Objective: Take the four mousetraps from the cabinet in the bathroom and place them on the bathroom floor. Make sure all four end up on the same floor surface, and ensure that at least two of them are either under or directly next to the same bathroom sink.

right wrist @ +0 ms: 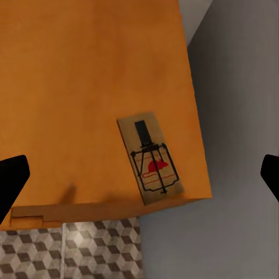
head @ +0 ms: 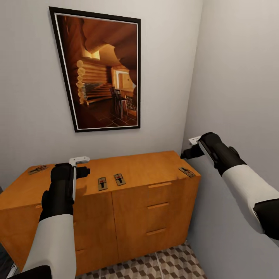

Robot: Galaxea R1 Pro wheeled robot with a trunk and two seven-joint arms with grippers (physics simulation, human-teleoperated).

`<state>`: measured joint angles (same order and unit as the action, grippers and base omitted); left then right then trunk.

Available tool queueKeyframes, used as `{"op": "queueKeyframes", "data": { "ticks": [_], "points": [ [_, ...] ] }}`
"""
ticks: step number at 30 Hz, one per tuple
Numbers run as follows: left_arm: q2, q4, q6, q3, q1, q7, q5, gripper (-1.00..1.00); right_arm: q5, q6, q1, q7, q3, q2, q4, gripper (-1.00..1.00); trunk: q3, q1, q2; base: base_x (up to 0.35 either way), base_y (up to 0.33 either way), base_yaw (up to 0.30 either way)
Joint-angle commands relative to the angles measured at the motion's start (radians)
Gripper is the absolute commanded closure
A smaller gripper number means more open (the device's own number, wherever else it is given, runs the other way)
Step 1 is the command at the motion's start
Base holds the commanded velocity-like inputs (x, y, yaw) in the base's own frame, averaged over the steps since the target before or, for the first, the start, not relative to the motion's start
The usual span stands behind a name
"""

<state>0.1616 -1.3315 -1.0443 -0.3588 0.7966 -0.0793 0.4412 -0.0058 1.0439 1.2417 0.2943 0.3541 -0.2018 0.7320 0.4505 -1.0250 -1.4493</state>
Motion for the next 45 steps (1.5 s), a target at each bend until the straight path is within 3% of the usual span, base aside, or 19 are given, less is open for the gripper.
{"op": "queueKeyframes", "data": {
  "ticks": [1,19,45],
  "points": [
    [0.001,-0.001,-0.003,-0.002,0.001,-0.008,0.008,-1.0,-0.001,0.003,0.001,0.004,0.005,-0.003,0.0,-1.0,0.001,0.0,-0.001,0.0,0.0,0.0],
    [0.001,-0.002,-0.003,-0.002,0.001,-0.008,0.008,-1.0,0.006,0.003,0.002,0.071,0.005,-0.043,-0.074,-1.0,0.001,0.0,-0.001,0.0,-0.004,0.0],
    [0.001,-0.002,-0.003,-0.003,0.001,-0.009,0.005,-1.0,0.013,0.003,0.002,0.079,0.004,-0.031,-0.082,-1.0,0.001,0.0,-0.001,0.0,-0.072,0.0]
  ]
}}
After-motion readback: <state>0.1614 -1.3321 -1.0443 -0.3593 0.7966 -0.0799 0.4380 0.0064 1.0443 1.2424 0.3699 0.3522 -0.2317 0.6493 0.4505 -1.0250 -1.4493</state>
